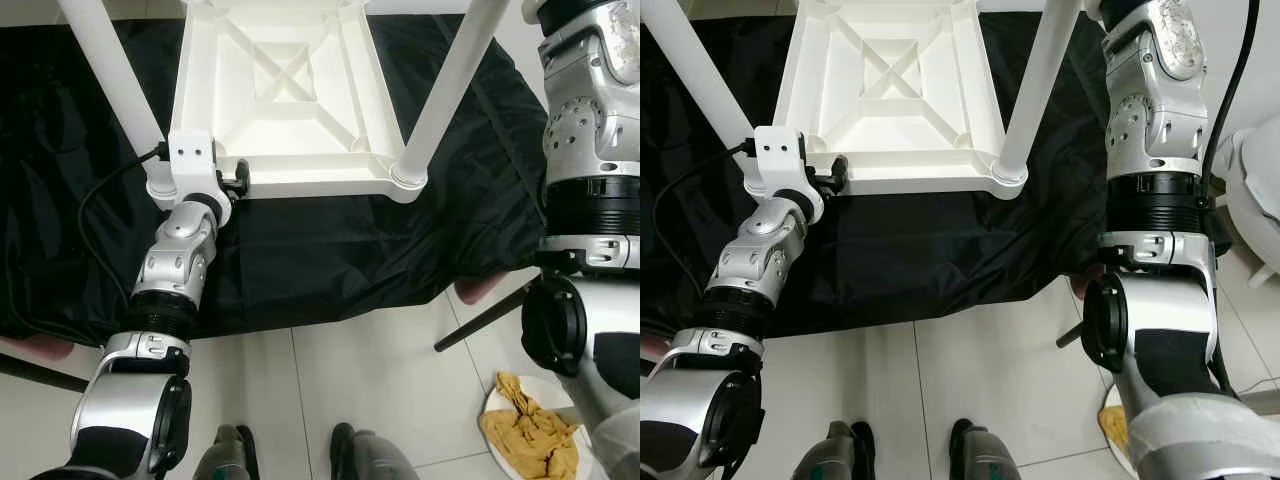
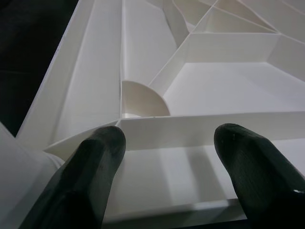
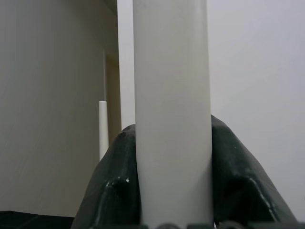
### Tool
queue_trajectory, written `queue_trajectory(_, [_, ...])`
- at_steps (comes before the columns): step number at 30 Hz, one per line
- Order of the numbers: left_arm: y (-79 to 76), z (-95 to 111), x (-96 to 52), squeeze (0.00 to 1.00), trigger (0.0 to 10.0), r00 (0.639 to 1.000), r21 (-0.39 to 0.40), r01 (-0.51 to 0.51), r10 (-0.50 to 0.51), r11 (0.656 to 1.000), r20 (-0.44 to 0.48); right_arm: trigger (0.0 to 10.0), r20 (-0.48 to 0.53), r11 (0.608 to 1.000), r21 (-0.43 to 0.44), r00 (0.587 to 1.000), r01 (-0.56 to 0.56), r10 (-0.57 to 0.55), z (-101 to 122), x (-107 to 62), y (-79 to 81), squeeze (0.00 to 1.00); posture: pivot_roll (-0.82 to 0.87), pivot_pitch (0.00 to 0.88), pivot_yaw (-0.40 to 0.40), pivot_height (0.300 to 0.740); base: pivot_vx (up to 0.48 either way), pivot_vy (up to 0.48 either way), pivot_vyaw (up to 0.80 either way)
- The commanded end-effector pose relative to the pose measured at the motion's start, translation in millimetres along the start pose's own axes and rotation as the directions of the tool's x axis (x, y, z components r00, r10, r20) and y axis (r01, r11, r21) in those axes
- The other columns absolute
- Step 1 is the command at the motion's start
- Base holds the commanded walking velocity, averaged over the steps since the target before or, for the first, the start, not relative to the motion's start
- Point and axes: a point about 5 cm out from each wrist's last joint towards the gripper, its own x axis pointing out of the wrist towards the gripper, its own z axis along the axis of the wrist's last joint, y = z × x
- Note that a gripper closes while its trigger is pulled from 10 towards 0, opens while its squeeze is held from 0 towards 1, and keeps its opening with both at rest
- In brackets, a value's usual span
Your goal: Building children table
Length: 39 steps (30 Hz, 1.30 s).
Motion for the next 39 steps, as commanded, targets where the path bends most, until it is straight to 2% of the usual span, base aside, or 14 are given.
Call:
queue_trajectory(1, [65.6,-17,-11.5,0.0,10.0,0.896,0.069,-0.432,0.437,0.899,-0.083,0.0,0.035,0.995,0.023,0.995,0.093,-0.094,9,-15.6,-24.8,0.0,-0.03,0.243,0.007,0.74,0.0,0.0,0.0])
queue_trajectory(6, [77.5,-2,-11.5,0.0,10.0,0.871,0.088,-0.485,0.489,0.87,-0.032,0.0,0.05,0.995,0.033,0.994,0.099,-0.1,15,-27.3,-29.3,0.0,-0.03,0.239,0.011,0.74,0.0,0.0,0.0])
queue_trajectory(8, [84.1,2,-11.7,0.0,10.0,0.855,0.106,-0.513,0.518,0.851,-0.018,0.0,0.056,0.992,0.034,0.991,0.121,-0.123,20,-34.6,-35.6,0.0,-0.03,0.235,0.009,0.74,0.0,0.0,0.0])
queue_trajectory(11, [91.1,1,-12.7,0.0,10.0,0.84,0.133,-0.535,0.542,0.834,-0.021,0.0,0.051,0.991,0.025,0.99,0.131,-0.132,23,-40.3,-36.6,0.0,-0.03,0.236,0.013,0.74,0.0,0.0,0.0])
queue_trajectory(16, [94.5,0,-13.5,0.0,10.0,0.834,0.14,-0.542,0.551,0.828,-0.028,0.0,0.047,0.992,0.019,0.991,0.128,-0.128,25,-42.7,-35.5,0.0,-0.03,0.236,0.013,0.74,0.0,0.0,0.0])
queue_trajectory(17, [101.6,-2,-16.2,0.0,10.0,0.822,0.156,-0.558,0.569,0.815,-0.03,0.0,0.06,0.996,0.01,0.994,0.093,-0.094,32,-46.5,-31.4,0.0,-0.03,0.236,0.021,0.74,0.0,0.0,0.0])
queue_trajectory(20, [104.9,-2,-17.5,0.0,10.0,0.815,0.162,-0.567,0.578,0.808,-0.03,0.0,0.077,0.997,0.014,0.994,0.07,-0.071,38,-47.6,-28.6,0.0,-0.03,0.235,0.024,0.74,0.0,0.0,0.0])
queue_trajectory(22, [110.3,-3,-19.4,0.0,10.0,0.806,0.172,-0.577,0.59,0.798,-0.033,0.0,0.101,1.0,0.007,0.995,0.018,-0.018,51,-51.2,-24.5,0.0,-0.03,0.233,0.029,0.74,0.0,0.0,0.0])
queue_trajectory(26, [112.8,-4,-19.7,0.0,10.0,0.803,0.177,-0.581,0.595,0.794,-0.037,0.0,0.102,1.0,-0.01,0.995,0.01,-0.008,57,-55.1,-25.5,0.0,-0.03,0.231,0.032,0.74,0.0,0.0,0.0])
queue_trajectory(31, [115.0,-5,-18.7,0.0,10.0,0.8,0.194,-0.581,0.598,0.79,-0.042,0.0,0.104,0.987,-0.054,0.984,0.15,-0.144,64,-68.2,-48.1,0.0,-0.04,0.228,0.043,0.74,0.0,0.0,0.0])
queue_trajectory(34, [116.4,-6,-18.1,0.0,10.0,0.798,0.208,-0.58,0.6,0.788,-0.047,0.0,0.092,0.95,-0.068,0.95,0.304,-0.298,60,-85.8,-69.9,0.0,-0.04,0.231,0.049,0.74,0.0,0.0,0.0])
queue_trajectory(37, [118.4,-6,-18.3,0.0,10.0,0.793,0.22,-0.586,0.608,0.78,-0.045,0.0,0.08,0.933,-0.078,0.935,0.351,-0.345,58,-94.7,-76.5,0.0,-0.04,0.233,0.053,0.74,0.0,0.0,0.0])
queue_trajectory(39, [125.1,-2,-19.7,0.0,10.0,0.776,0.231,-0.606,0.63,0.761,-0.041,0.0,0.053,0.905,-0.106,0.911,0.413,-0.41,54,-111.2,-86.4,0.0,-0.04,0.236,0.058,0.74,0.0,0.0,0.0])
